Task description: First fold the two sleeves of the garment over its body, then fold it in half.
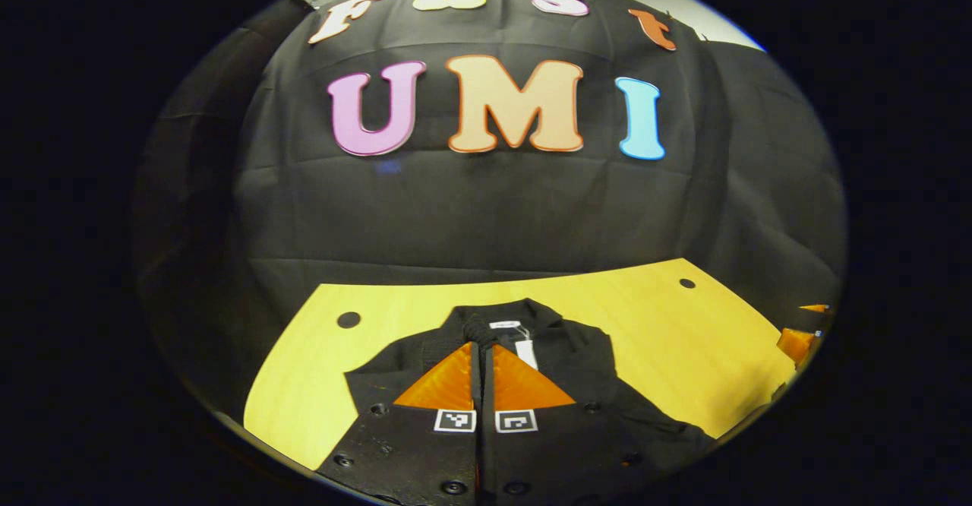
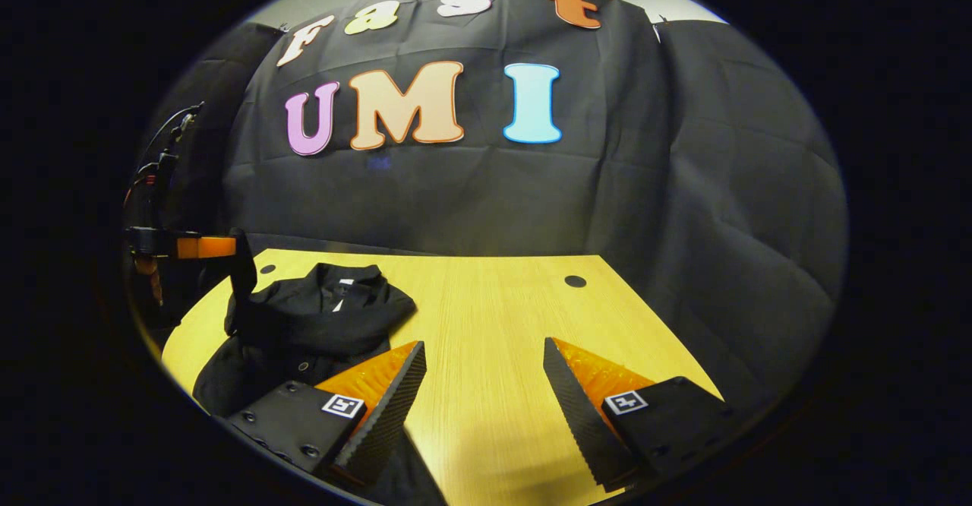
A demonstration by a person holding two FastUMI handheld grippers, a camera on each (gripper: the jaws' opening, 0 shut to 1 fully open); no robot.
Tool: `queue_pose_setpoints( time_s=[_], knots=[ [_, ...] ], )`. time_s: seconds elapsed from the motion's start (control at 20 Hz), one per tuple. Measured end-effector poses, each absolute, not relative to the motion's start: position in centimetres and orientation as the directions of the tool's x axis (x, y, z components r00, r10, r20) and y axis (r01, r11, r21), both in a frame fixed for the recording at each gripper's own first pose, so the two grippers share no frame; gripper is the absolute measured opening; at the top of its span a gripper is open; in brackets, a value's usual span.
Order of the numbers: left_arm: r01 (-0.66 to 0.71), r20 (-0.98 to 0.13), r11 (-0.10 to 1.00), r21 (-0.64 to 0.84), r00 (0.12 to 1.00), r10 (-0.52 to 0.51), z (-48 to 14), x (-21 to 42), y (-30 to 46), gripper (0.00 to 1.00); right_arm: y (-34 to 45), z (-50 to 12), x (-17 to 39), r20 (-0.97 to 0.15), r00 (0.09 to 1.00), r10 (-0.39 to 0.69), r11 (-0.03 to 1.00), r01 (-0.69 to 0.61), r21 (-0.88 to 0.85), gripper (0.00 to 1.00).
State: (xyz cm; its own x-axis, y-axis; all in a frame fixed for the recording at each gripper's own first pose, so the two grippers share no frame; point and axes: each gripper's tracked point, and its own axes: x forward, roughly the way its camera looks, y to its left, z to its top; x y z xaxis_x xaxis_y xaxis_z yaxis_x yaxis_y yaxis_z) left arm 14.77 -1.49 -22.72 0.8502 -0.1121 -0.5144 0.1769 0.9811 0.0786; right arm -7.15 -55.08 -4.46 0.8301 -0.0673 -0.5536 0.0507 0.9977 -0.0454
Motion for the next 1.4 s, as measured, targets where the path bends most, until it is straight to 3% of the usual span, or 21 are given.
queue_pose_setpoints(
  time_s=[0.55, 0.75, 0.8, 0.9, 0.95, 1.4],
  knots=[
    [0.304, -0.607, 0.95, 0.066, 0.768, -0.203, -28.4, 17.0, -9.2, 0.0, -59.3, -5.8, -10.5, -0.591, 0.794, -0.144, 0.989, 0.138, -0.056, 0.99],
    [0.299, -0.644, 0.952, 0.065, 0.741, -0.189, -30.3, 17.1, -10.5, 0.0, -59.5, -6.1, -10.8, -0.599, 0.789, -0.139, 0.989, 0.135, -0.051, 0.99],
    [0.322, -0.639, 0.946, 0.037, 0.735, -0.226, -30.3, 17.3, -11.9, 0.0, -59.3, -6.1, -10.8, -0.599, 0.79, -0.131, 0.991, 0.125, -0.051, 0.99],
    [0.319, -0.602, 0.947, 0.04, 0.764, -0.232, -28.7, 17.3, -12.6, 1.0, -58.8, -6.2, -10.5, -0.593, 0.798, -0.111, 0.994, 0.094, -0.059, 0.99],
    [0.315, -0.579, 0.948, 0.049, 0.782, -0.229, -27.6, 17.1, -12.4, 0.95, -58.4, -6.2, -10.2, -0.589, 0.803, -0.091, 0.996, 0.071, -0.056, 0.99],
    [0.132, -0.509, 0.987, 0.097, 0.859, -0.065, -22.0, 9.0, -3.4, 0.97, -53.6, -7.1, -9.6, -0.566, 0.819, 0.094, 0.993, -0.122, -0.01, 0.99]
  ],
)
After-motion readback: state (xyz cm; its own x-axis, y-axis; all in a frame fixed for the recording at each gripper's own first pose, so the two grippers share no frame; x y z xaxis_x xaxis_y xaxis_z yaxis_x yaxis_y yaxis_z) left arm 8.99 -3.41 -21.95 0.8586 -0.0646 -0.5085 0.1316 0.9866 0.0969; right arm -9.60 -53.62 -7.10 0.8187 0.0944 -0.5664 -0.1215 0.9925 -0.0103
